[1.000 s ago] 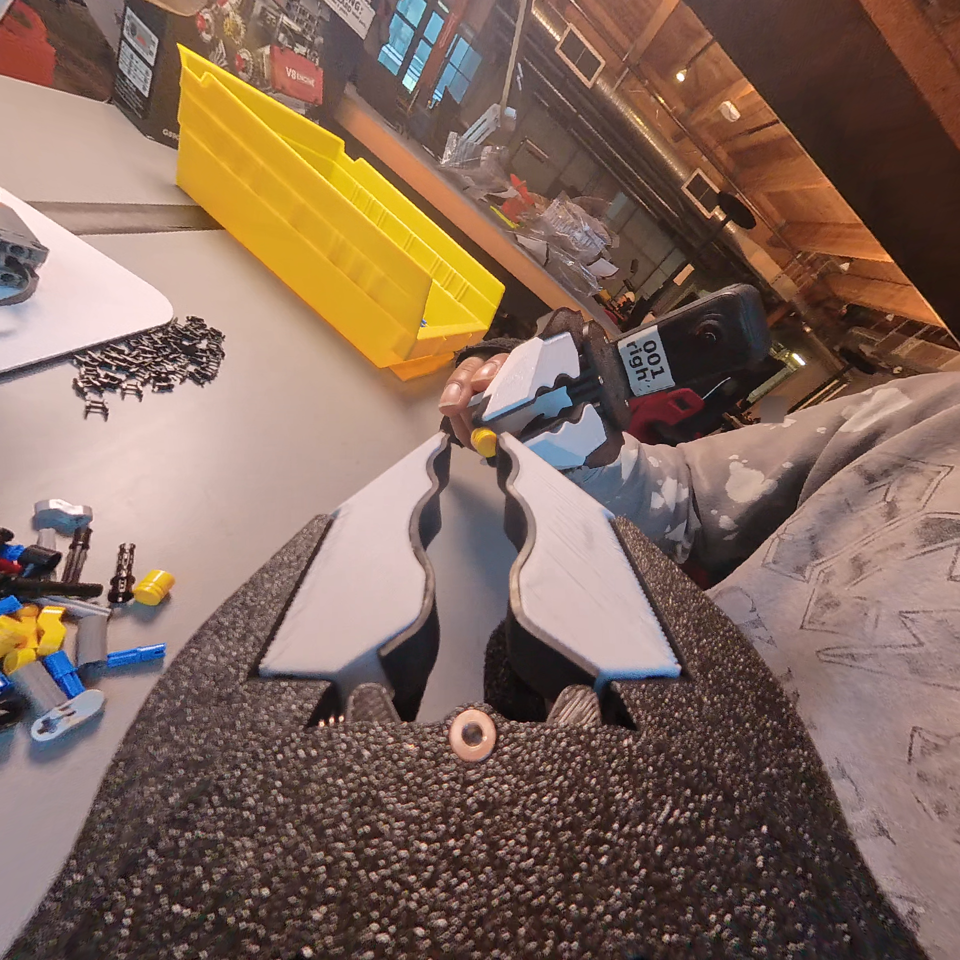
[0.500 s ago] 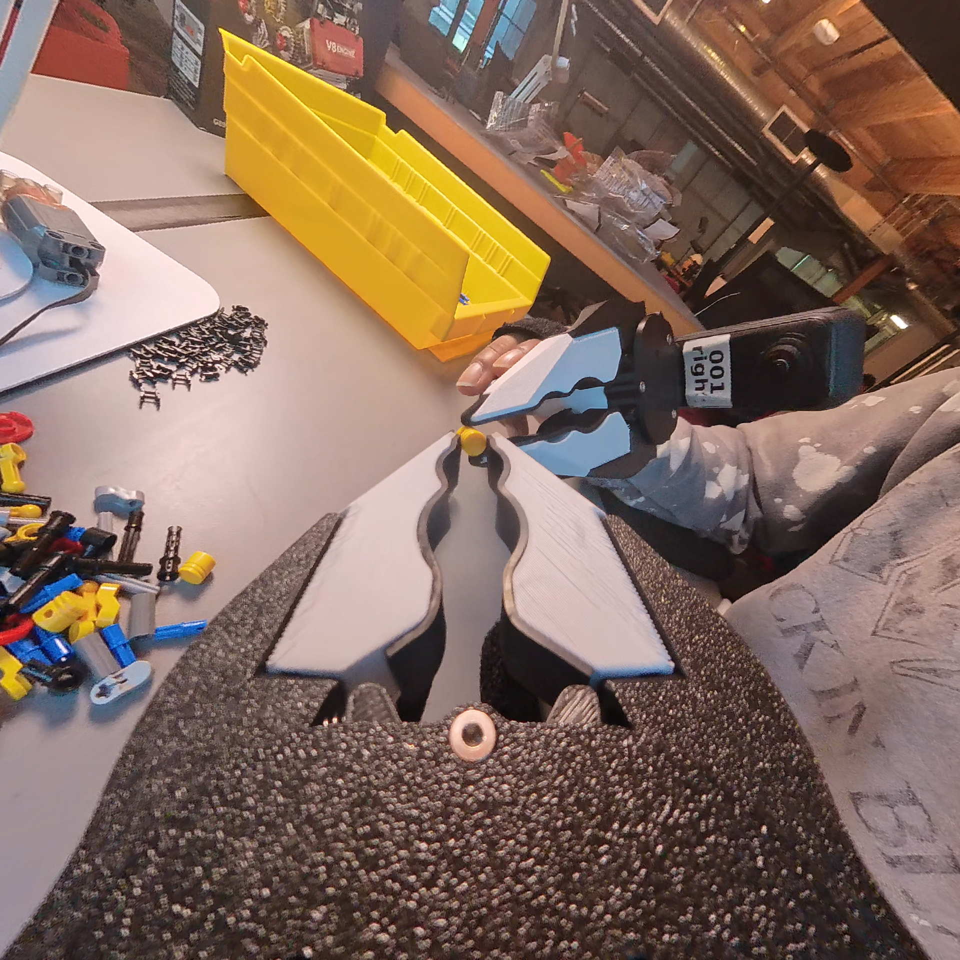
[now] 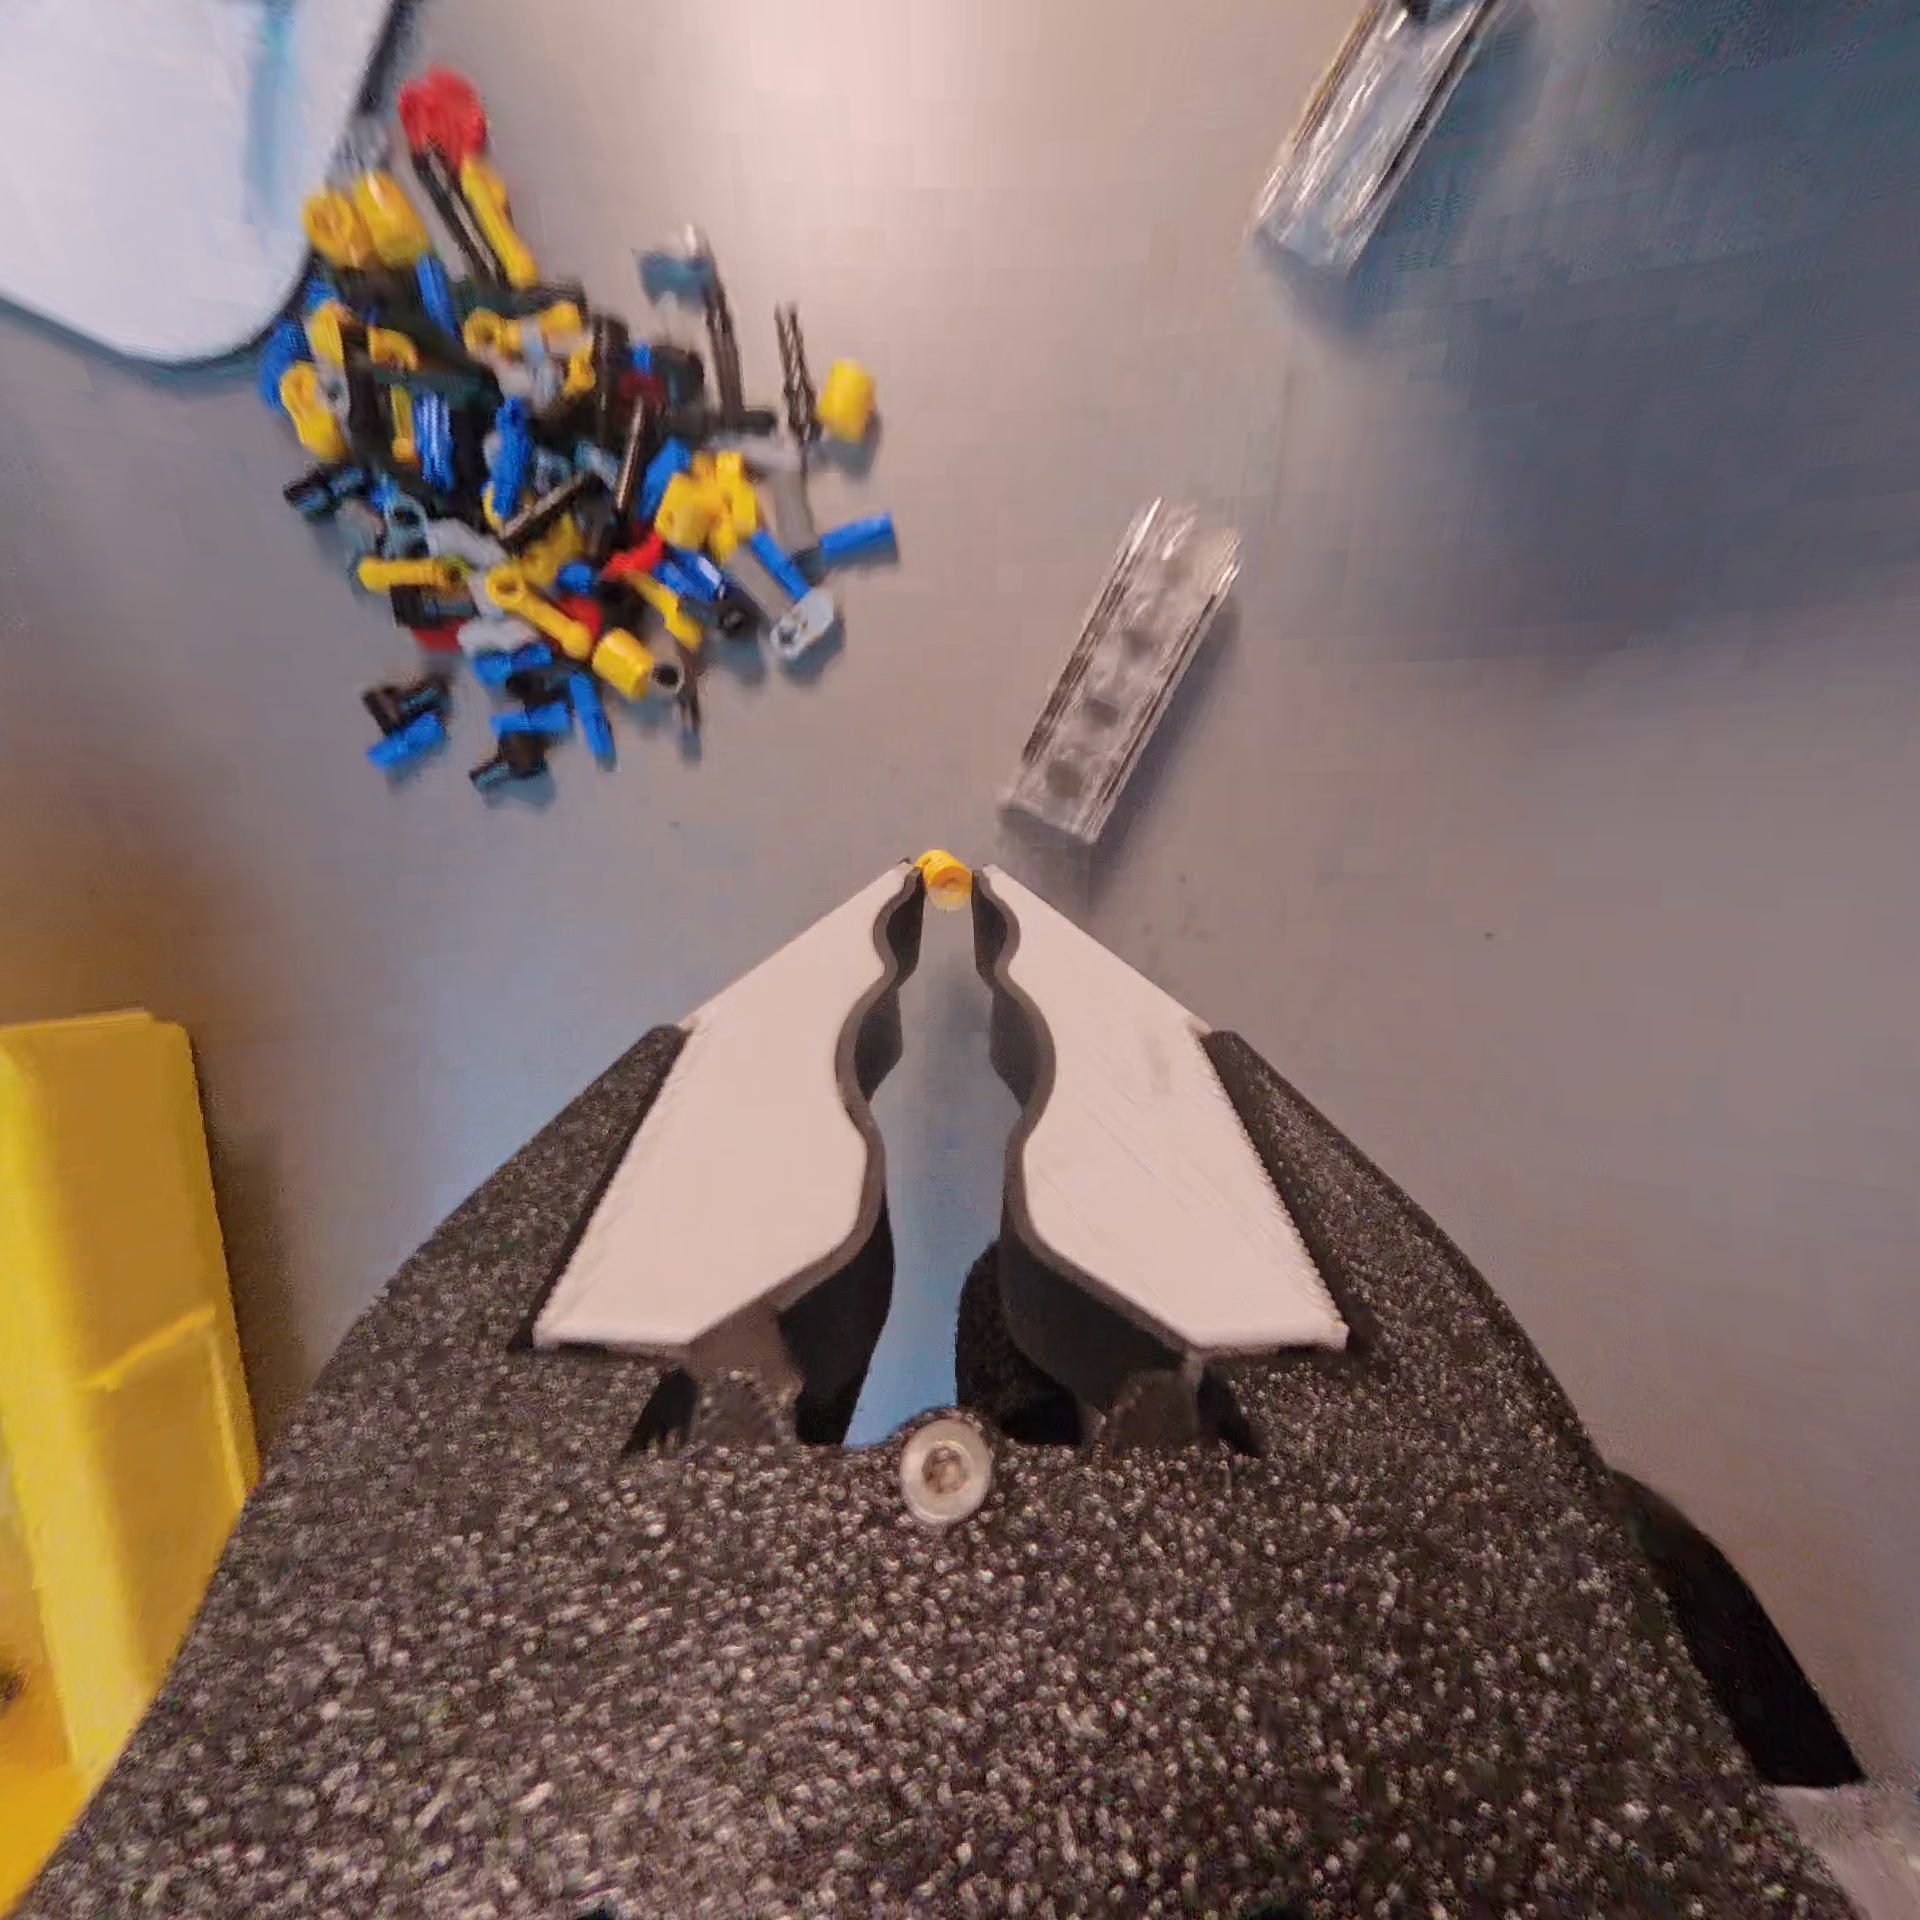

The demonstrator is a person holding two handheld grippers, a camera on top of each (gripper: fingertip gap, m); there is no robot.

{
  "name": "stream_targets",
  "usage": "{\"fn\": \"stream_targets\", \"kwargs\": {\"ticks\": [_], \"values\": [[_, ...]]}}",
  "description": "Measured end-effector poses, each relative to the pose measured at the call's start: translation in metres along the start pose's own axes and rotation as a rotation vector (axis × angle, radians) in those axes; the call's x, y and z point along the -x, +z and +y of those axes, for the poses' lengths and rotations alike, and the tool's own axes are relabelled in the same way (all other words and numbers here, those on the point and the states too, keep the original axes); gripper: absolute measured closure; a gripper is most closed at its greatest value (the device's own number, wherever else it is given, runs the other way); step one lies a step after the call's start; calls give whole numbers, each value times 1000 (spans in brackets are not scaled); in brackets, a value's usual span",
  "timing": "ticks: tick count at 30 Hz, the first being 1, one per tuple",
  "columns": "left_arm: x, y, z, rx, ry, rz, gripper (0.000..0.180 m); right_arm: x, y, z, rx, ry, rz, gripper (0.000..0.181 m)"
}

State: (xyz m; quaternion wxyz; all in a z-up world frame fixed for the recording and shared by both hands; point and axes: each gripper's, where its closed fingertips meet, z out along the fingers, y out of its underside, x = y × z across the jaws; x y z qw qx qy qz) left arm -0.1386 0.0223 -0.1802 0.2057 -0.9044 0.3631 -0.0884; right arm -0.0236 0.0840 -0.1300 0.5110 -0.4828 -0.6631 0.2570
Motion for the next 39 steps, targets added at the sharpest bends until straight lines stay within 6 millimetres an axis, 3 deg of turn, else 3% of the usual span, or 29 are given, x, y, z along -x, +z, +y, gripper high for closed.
{"fn": "stream_targets", "kwargs": {"ticks": [2,6,10,16,25,27,34,39], "values": [[1,10,18,83,-18,22,173,-1,0,3,4,22,-5,144],[-1,16,14,62,-19,50,172,5,8,9,48,33,-31,153],[-1,19,14,63,-20,64,170,8,37,15,147,74,-130,158],[0,7,5,-18,-38,81,167,2,81,29,242,9,-229,161],[12,-10,-22,-206,-66,60,167,10,92,41,297,9,-282,172],[9,-13,-33,-276,-67,73,167,10,87,31,233,4,-288,172],[-24,-41,-91,-616,-112,282,167,7,26,-61,-251,-31,-173,172],[-45,-68,-112,-746,-76,362,167,8,13,-81,-283,-103,-113,171]]}}
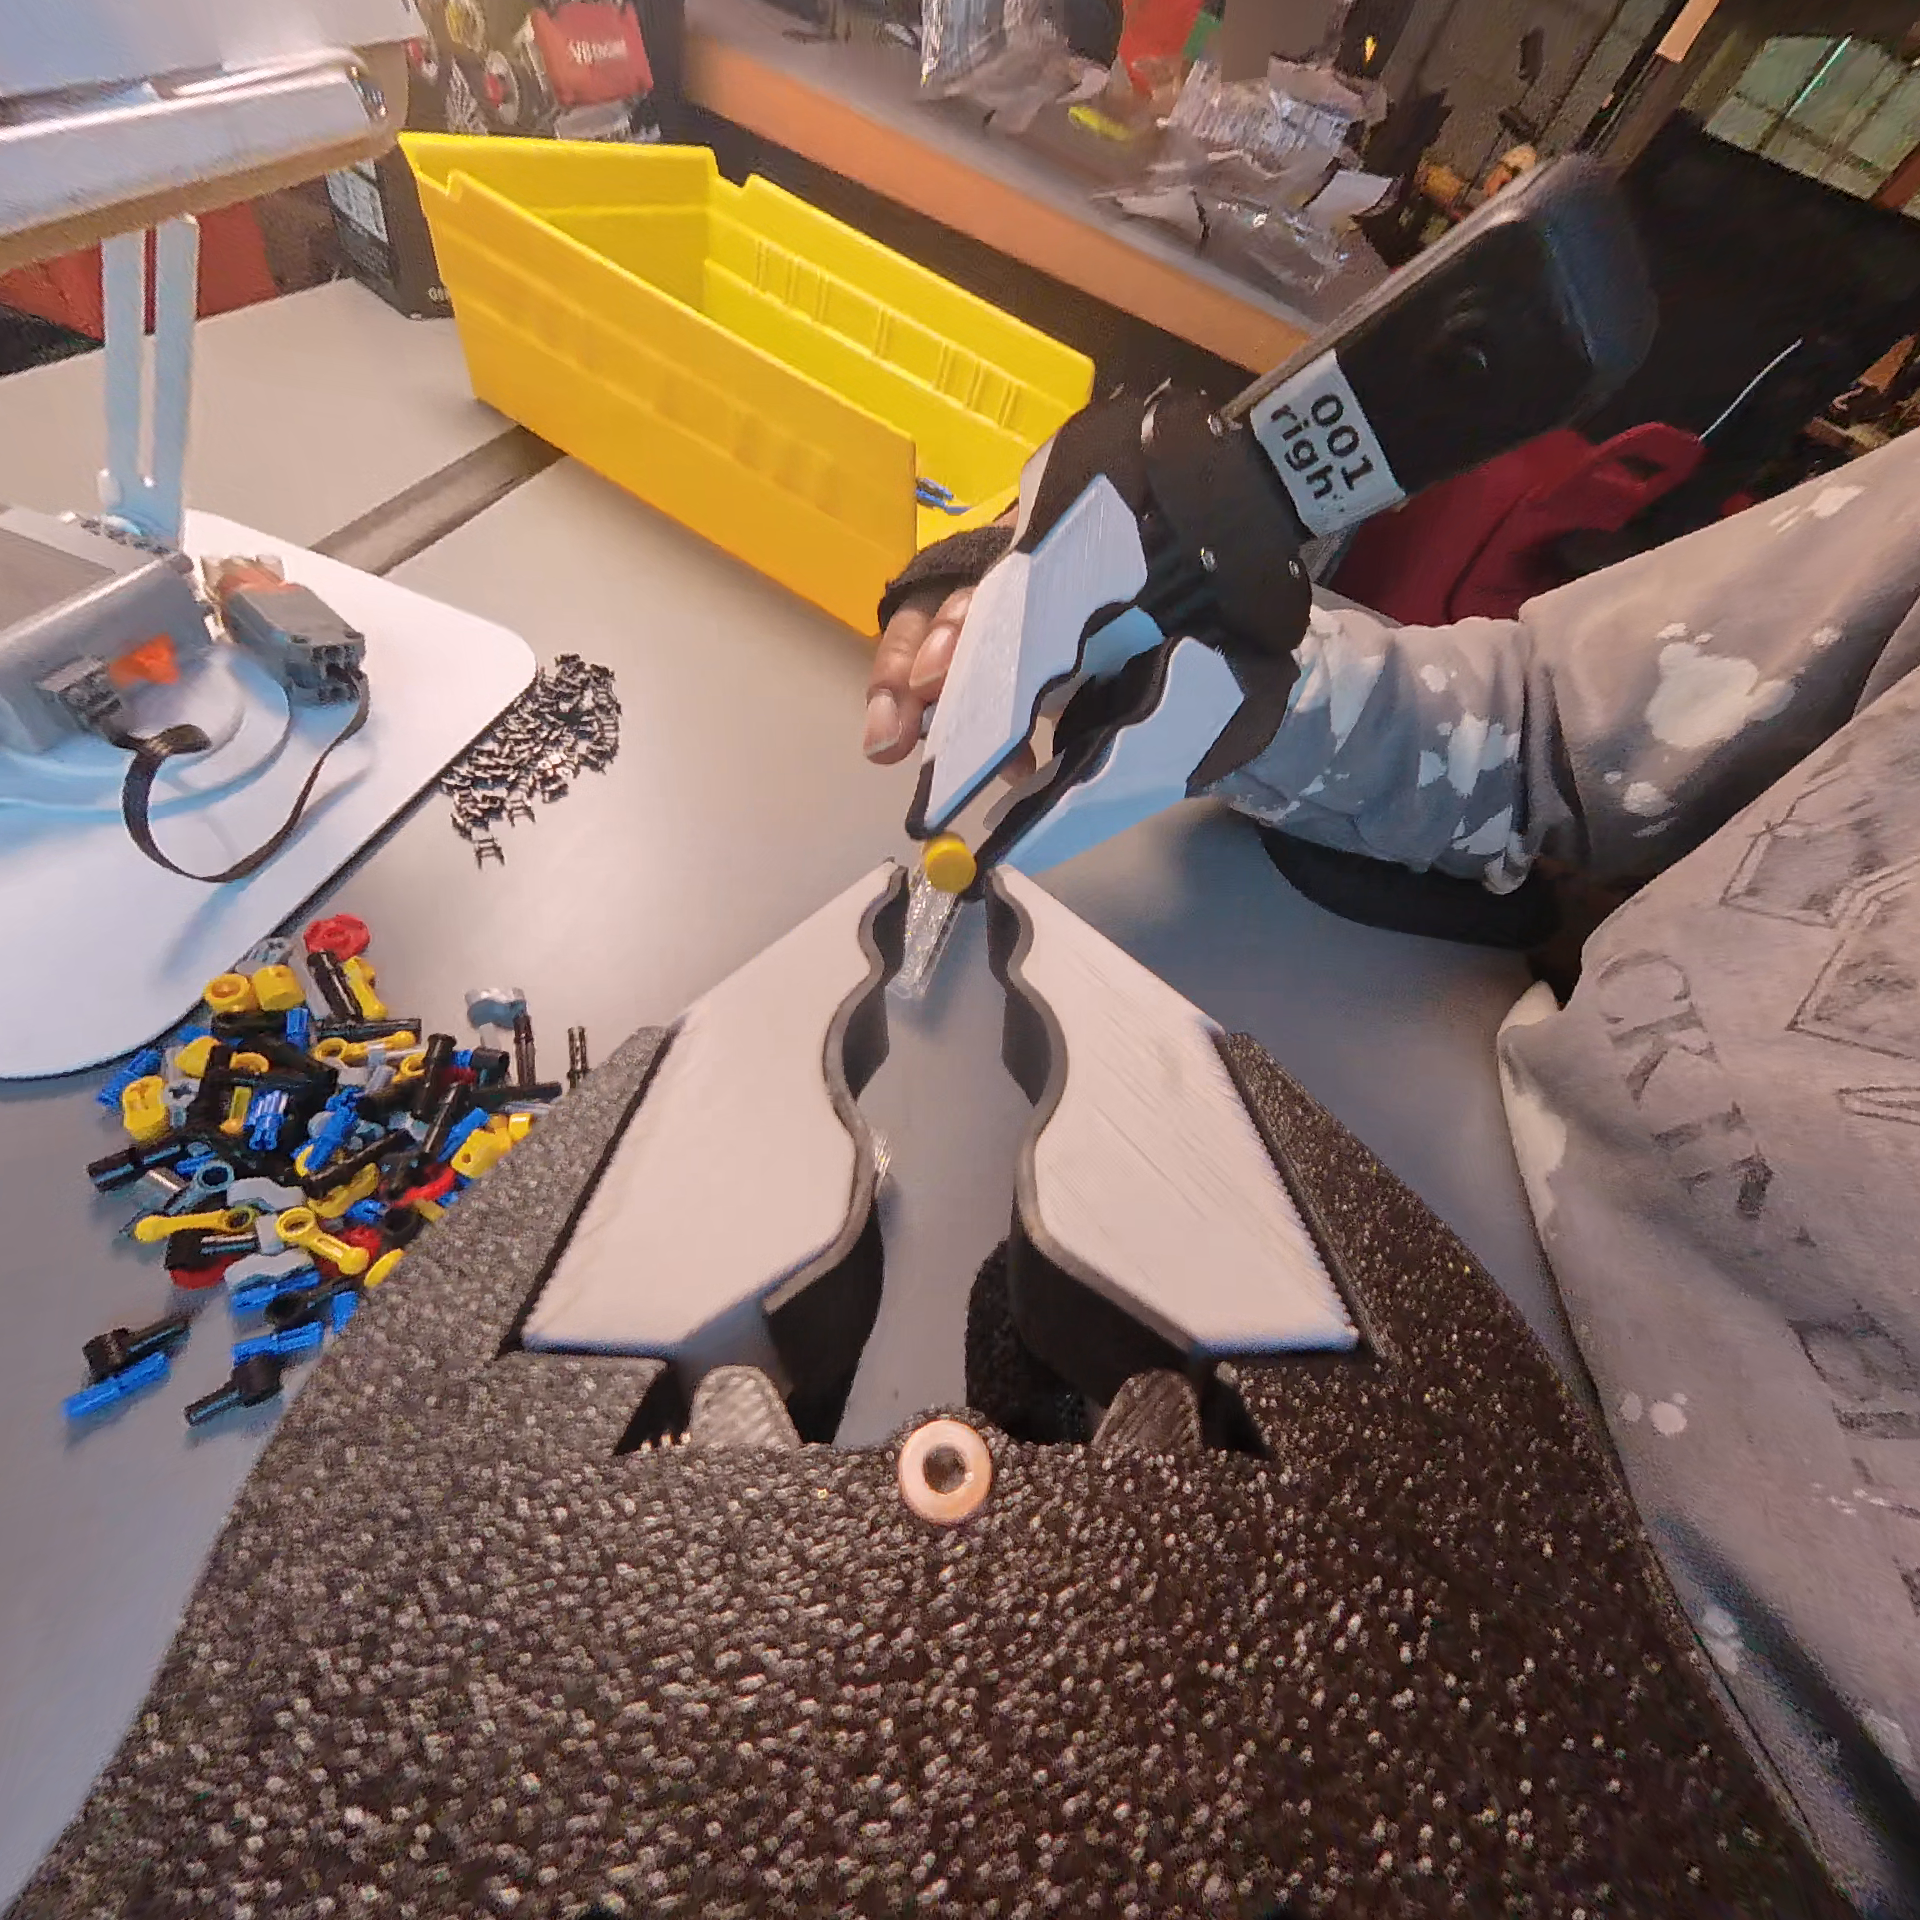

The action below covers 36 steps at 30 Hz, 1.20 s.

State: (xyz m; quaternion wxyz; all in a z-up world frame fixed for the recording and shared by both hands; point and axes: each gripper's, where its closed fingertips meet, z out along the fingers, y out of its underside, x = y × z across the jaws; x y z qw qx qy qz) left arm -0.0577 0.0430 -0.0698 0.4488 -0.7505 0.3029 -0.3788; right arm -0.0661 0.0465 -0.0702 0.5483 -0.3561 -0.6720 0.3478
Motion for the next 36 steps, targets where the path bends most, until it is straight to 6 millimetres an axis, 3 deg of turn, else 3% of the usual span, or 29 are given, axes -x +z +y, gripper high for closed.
{"fn": "stream_targets", "kwargs": {"ticks": [18,23,29,36], "values": [[6,0,13,133,42,-95,174,9,9,9,81,-69,79,171],[25,2,45,320,116,-218,174,4,-4,29,168,9,7,157],[41,40,85,591,195,-287,173,-2,-29,58,248,102,-3,157],[46,61,104,735,225,-261,173,13,-40,81,340,156,-49,156]]}}
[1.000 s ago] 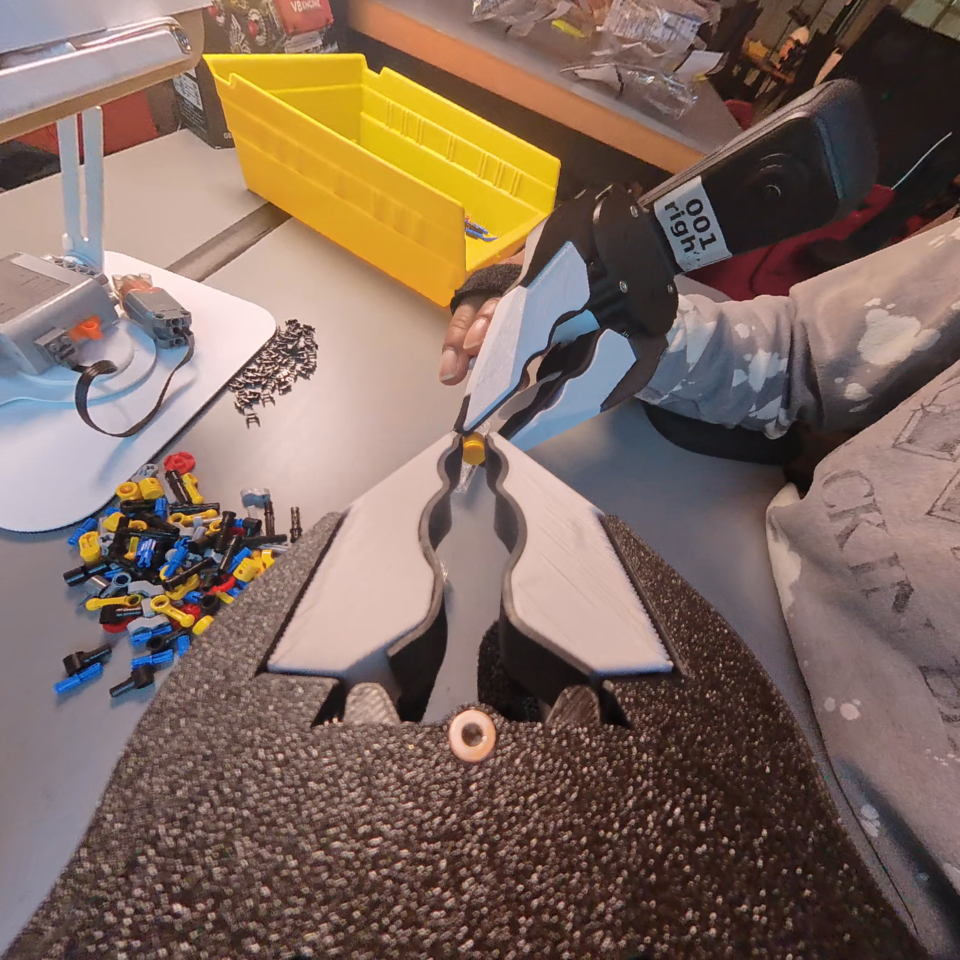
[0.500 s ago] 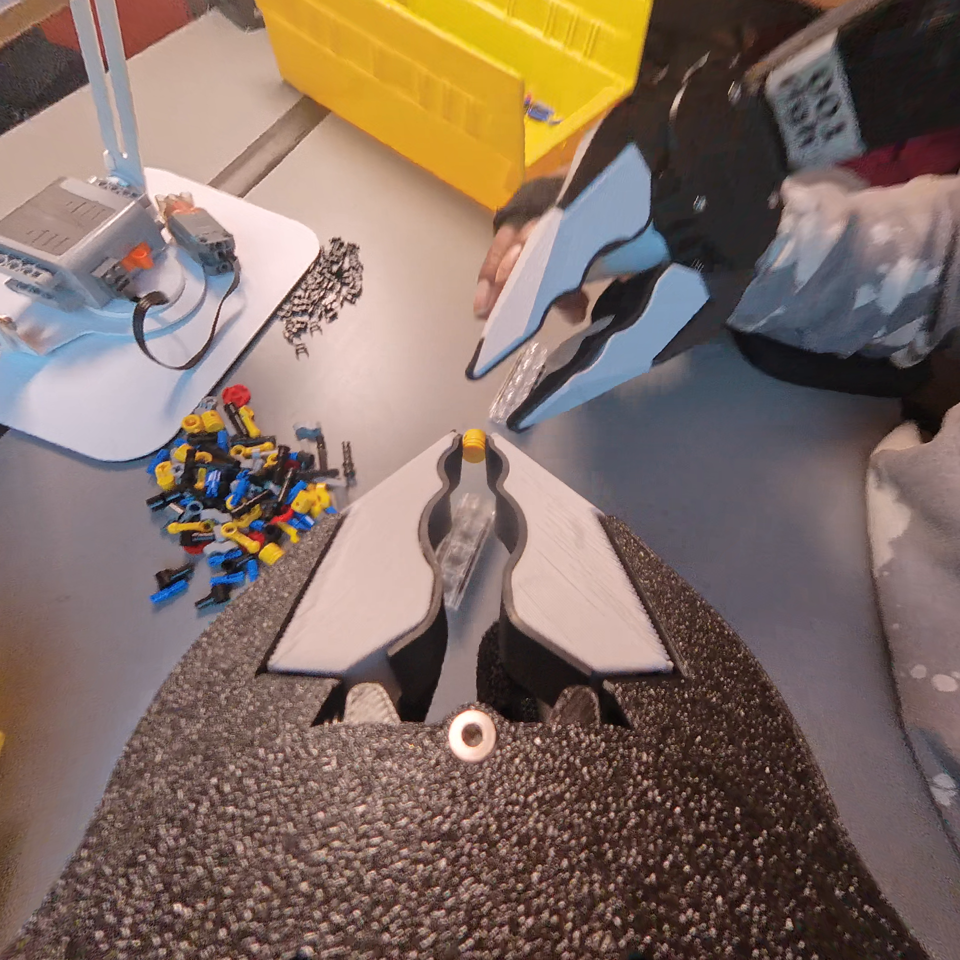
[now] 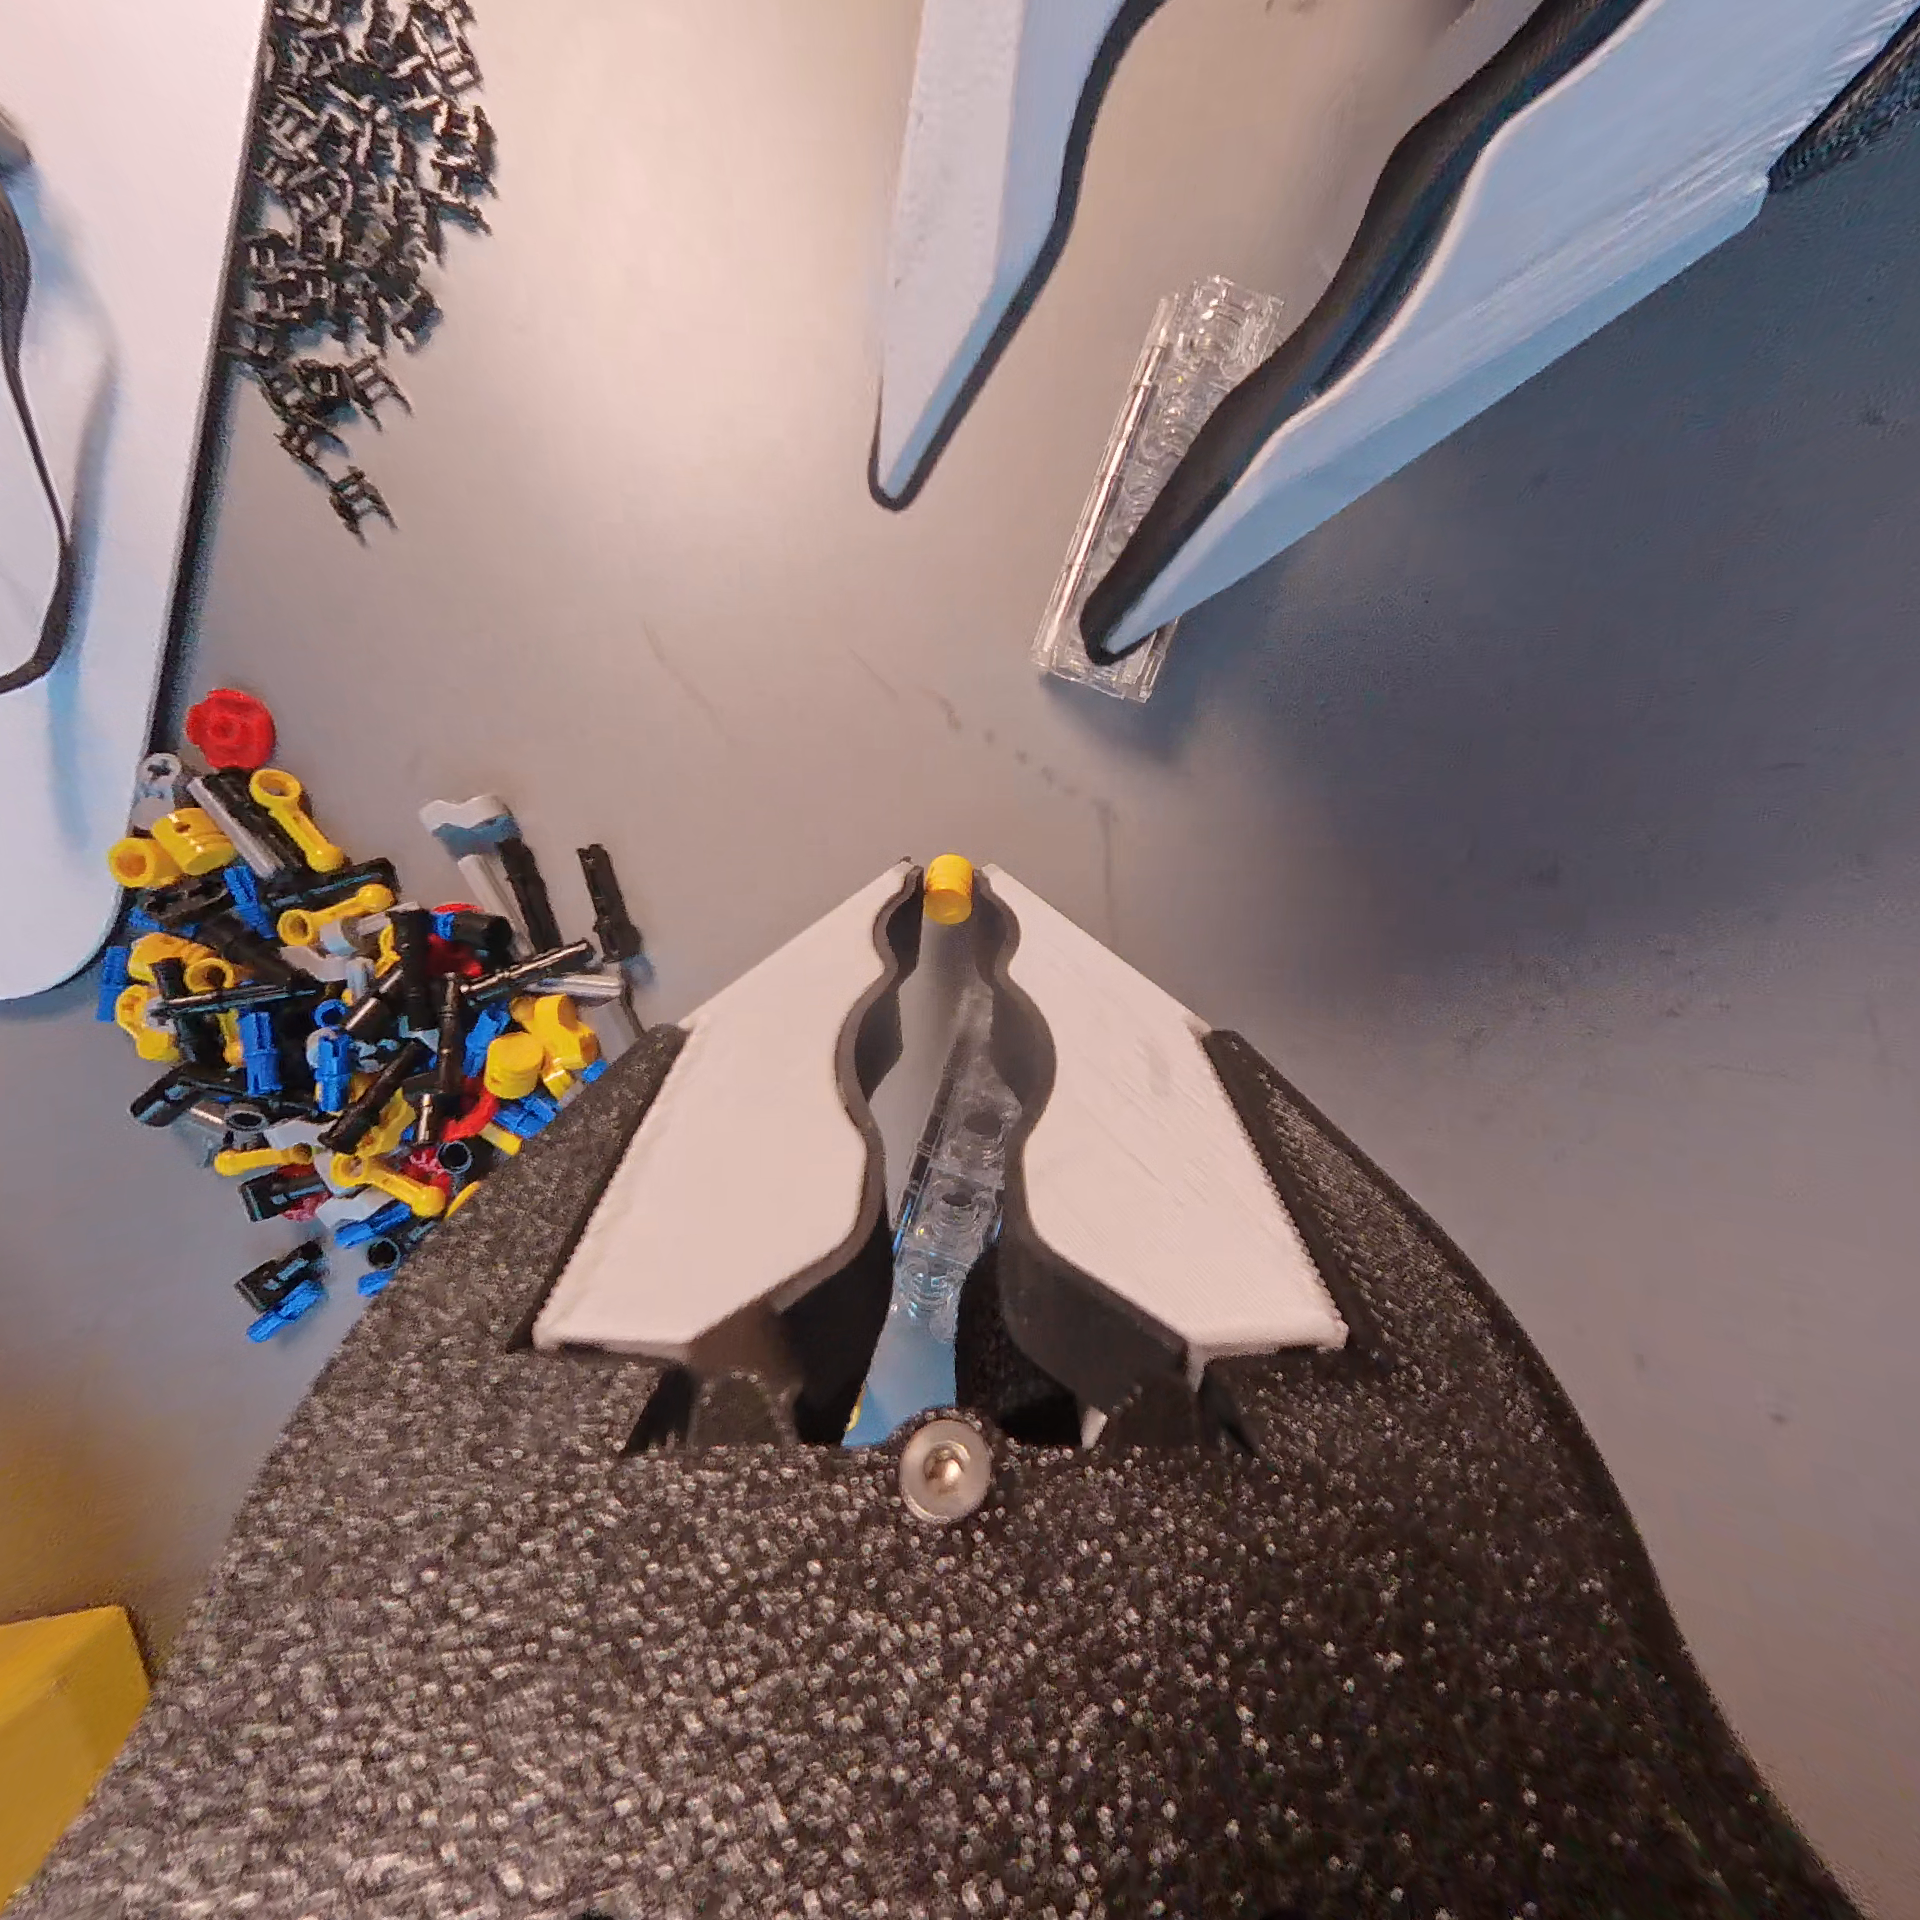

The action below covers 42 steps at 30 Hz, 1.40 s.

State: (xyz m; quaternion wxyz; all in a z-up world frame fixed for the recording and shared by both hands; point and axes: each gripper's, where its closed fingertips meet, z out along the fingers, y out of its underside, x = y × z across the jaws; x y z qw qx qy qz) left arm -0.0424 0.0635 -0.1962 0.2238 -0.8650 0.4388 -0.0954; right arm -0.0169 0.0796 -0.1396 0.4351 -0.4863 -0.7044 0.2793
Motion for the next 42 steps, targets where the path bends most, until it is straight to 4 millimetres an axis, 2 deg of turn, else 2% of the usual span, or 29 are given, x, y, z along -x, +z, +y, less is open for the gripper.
{"fn": "stream_targets", "kwargs": {"ticks": [3,8,10,12,14,16,19,22,26,29,30,33,35,37,39,42], "values": [[-2,3,-2,-6,0,10,173,7,1,10,34,21,-48,156],[-5,5,-7,-45,3,37,172,19,8,15,65,39,-103,155],[-4,-2,-9,-85,-19,55,170,22,13,16,80,40,-108,155],[4,-19,-7,-127,-43,49,169,23,19,19,114,50,-101,156],[18,-40,4,-144,-81,21,168,25,26,24,155,79,-118,156],[25,-58,24,-109,-112,25,167,30,33,29,202,110,-161,156],[25,-70,54,-26,-125,43,166,31,42,28,241,123,-200,157],[19,-66,76,57,-117,79,163,30,49,25,256,134,-219,160],[17,-52,94,150,-105,93,163,31,53,29,285,135,-230,171],[20,-46,100,189,-96,76,167,31,52,29,275,130,-227,172],[21,-45,100,190,-91,70,172,29,50,28,267,132,-221,172],[26,-46,89,135,-77,43,172,20,39,24,234,162,-203,172],[32,-49,66,31,-69,-2,172,8,28,27,226,186,-174,172],[29,-47,30,-110,-58,-14,172,-3,17,30,212,229,-152,172],[20,-34,7,-164,-36,-12,172,-10,10,37,216,271,-142,172],[12,-8,5,-104,-23,-1,172,-2,9,52,272,255,-169,172]]}}
